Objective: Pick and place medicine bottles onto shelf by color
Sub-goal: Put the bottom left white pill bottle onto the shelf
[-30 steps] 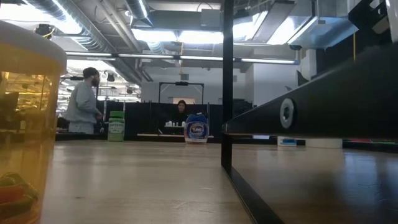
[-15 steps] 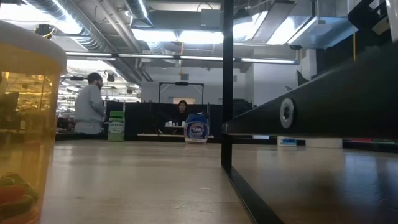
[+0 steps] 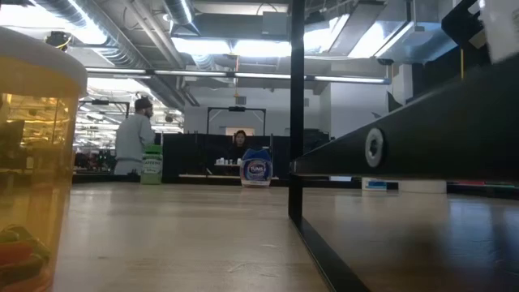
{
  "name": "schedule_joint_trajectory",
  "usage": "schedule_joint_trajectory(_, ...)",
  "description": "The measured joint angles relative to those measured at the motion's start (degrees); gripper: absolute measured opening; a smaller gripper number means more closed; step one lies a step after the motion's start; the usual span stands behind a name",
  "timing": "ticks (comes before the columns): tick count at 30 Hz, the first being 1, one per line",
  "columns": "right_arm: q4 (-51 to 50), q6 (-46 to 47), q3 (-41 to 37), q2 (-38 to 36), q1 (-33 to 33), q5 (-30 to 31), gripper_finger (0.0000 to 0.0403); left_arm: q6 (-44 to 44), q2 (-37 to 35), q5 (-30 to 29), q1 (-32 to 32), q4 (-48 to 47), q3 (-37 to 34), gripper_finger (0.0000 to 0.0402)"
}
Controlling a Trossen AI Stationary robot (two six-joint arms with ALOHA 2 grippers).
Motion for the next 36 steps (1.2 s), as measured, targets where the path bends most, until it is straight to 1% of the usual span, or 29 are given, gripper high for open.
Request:
schedule_joint_trajectory(7,-0.27,-0.02,0.02,0.0,-0.04,0.0,0.0221,-0.05,0.0,0.33,-0.01,0.0,0.0,0.0198)
schedule_joint_trajectory(16,-0.23,0.13,0.02,0.0,-0.03,0.02,0.0221,0.13,0.0,6.6,0.0,-0.05,0.0,0.0198)
schedule_joint_trajectory(22,-0.23,0.08,0.02,0.0,-0.03,0.02,0.0212,0.15,0.0,6.73,-0.02,-0.11,0.0,0.0198)
schedule_joint_trajectory(30,-0.21,0.15,0.04,0.0,-0.03,0.02,0.0185,0.15,0.0,6.51,0.0,-0.15,0.0,0.0198)
schedule_joint_trajectory(33,-0.25,0.39,0.04,0.0,-0.12,0.02,0.0193,0.16,0.0,6.53,-0.02,-0.15,0.0,0.0198)
schedule_joint_trajectory(36,-0.33,-0.12,0.04,0.0,-0.49,-0.04,0.0212,0.17,0.0,6.51,-0.01,-0.15,0.0,0.0198)
